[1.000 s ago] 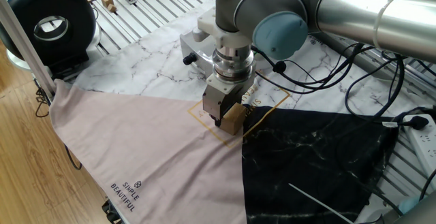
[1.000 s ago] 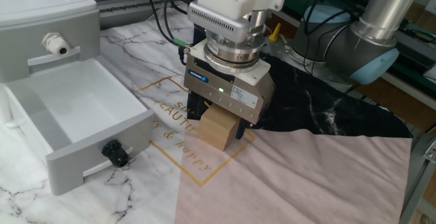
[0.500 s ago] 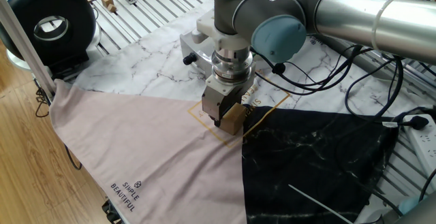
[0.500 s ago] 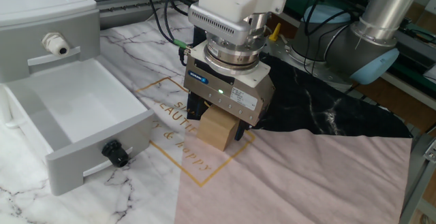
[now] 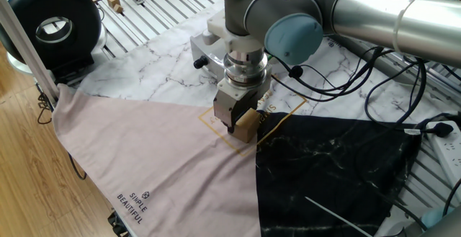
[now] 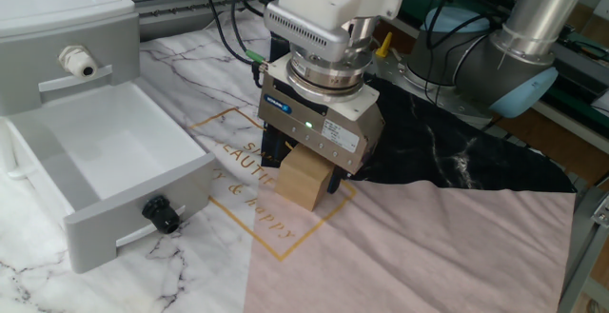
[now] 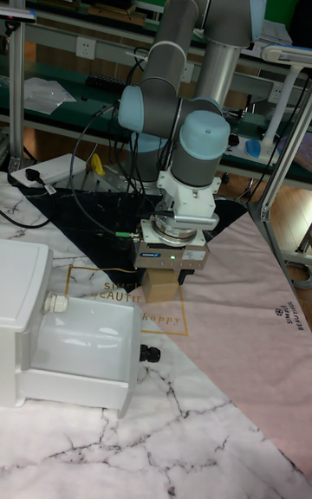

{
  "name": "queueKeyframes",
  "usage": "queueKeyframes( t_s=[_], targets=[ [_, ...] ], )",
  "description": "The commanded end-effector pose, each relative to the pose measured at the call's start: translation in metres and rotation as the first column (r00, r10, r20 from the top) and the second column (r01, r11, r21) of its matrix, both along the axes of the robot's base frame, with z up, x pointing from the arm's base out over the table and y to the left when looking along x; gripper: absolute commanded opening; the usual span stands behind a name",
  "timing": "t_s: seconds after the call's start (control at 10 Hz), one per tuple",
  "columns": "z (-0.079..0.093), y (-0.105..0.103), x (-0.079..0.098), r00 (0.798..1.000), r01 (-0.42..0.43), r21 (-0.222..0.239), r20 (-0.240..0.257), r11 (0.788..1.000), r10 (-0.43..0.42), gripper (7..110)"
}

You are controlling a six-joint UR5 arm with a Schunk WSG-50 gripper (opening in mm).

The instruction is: Put things in the drawer

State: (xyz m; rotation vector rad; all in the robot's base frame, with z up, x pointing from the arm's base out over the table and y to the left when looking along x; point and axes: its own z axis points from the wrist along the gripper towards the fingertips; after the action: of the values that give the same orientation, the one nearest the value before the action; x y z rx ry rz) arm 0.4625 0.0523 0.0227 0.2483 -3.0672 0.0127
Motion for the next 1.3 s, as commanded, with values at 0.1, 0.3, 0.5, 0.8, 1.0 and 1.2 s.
queueKeyframes(
  t_s=[0.1, 0.3, 0.5, 0.8, 1.0, 1.2],
  targets=[
    [0.002, 0.007, 0.007, 0.999, -0.023, 0.029, 0.027, 0.999, 0.022, 7],
    [0.003, 0.004, 0.008, 1.000, 0.000, 0.014, 0.029, 1.000, 0.000, 22],
    [0.003, 0.005, 0.005, 1.000, -0.006, 0.021, 0.019, 1.000, 0.005, 7],
    [0.004, -0.005, 0.006, 1.000, 0.014, -0.028, 0.024, 1.000, -0.013, 22],
    [0.005, 0.008, 0.004, 1.000, -0.003, 0.019, 0.016, 1.000, 0.002, 7],
    [0.006, 0.003, 0.002, 1.000, 0.028, -0.004, 0.009, 1.000, -0.028, 22]
  ],
)
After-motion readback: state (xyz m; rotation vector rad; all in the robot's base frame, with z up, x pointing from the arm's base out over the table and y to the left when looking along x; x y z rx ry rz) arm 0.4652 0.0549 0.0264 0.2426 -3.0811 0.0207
